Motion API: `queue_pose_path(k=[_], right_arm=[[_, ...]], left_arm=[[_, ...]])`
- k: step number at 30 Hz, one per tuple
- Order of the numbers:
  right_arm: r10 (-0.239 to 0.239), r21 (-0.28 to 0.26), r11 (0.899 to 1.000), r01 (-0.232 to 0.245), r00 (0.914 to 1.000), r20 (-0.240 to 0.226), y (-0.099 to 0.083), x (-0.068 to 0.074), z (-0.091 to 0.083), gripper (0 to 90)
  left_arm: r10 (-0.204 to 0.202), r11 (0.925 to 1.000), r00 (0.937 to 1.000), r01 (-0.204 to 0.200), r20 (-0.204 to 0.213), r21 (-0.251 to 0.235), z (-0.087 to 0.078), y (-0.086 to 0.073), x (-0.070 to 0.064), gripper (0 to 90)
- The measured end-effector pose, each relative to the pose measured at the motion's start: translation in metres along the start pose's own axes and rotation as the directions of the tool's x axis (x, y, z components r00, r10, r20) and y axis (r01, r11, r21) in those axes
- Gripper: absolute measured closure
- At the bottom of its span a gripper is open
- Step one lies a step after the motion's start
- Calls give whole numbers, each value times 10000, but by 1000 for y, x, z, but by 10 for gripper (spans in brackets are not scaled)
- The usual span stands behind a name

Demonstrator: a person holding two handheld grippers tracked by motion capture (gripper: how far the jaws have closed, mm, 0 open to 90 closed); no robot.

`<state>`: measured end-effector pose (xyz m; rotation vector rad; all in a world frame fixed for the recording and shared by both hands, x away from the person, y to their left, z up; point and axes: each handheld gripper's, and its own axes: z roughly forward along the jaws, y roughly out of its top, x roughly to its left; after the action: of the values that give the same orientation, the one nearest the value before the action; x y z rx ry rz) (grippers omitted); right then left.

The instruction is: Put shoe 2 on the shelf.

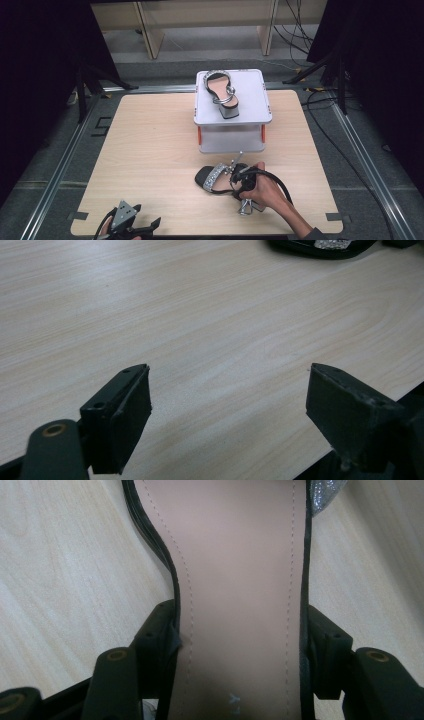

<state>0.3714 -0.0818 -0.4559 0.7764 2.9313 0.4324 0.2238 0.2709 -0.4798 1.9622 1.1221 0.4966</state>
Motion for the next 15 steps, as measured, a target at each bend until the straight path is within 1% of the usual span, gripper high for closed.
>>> queue_pose_path(k=[1, 2, 3, 4, 5, 6, 7, 8, 9, 10, 11, 12, 13, 14, 15], right_arm=[[-19, -68, 10000, 19, 10000, -15, 0, 0, 0, 418], [35, -128, 9999, -36, 10000, -32, -1, 0, 0, 418], [54, -234, 9997, -55, 10000, -68, -2, -1, -1, 419], [55, -320, 9995, -60, 9999, -141, -3, -3, -1, 422], [183, -348, 9992, -187, 9998, -110, -4, -3, -2, 424], [66, -376, 9993, -69, 10000, -71, -5, -5, -3, 425], [35, -430, 9991, -38, 10000, -68, -6, -6, -4, 425], [104, -571, 9983, -109, 9999, -102, -7, -6, -7, 426], [196, -613, 9979, -203, 9997, -120, -7, -7, -10, 426], [135, -738, 9972, -143, 9998, -114, -8, -8, -13, 426], [145, -852, 9962, -163, 9997, -211, -8, -8, -15, 426], [174, -955, 9952, -188, 9997, -154, -9, -8, -20, 426], [302, -1062, 9938, -329, 9992, -270, -9, -8, -24, 426], [299, -1267, 9913, -353, 9986, -444, -9, -8, -27, 427], [167, -1413, 9897, -247, 9982, -572, -9, -9, -30, 427]], left_arm=[[118, 9999, 9999, -118, -37, 67, 0, 0, 1, 178], [-71, 9999, 9999, 72, -91, 145, -1, 0, 0, 178], [-55, 10000, 10000, 55, 15, -6, 0, 0, 0, 178], [161, 9998, 9999, -161, -13, 130, 0, 0, 2, 178], [615, 9980, 9981, -616, 46, 172, -1, 2, 4, 178], [389, 9992, 9992, -390, 18, 105, 0, 1, 3, 178], [460, 9988, 9989, -461, 57, 135, 0, 1, 4, 178], [554, 9984, 9984, -555, 100, 138, 0, 2, 4, 178], [97, 10000, 9999, -97, 97, -13, 1, 1, 1, 178], [491, 9988, 9988, -491, 91, 56, 1, 2, 4, 179], [522, 9985, 9986, -523, 53, 138, 1, 2, 4, 178], [0, 10000, 9999, 1, 135, -76, 2, 1, 0, 178], [133, 9999, 9998, -132, 148, -61, 2, 1, 0, 178], [211, 9998, 9997, -210, 132, -73, 2, 2, 1, 178], [166, 9999, 9998, -166, 68, -6, 2, 2, 1, 178]])
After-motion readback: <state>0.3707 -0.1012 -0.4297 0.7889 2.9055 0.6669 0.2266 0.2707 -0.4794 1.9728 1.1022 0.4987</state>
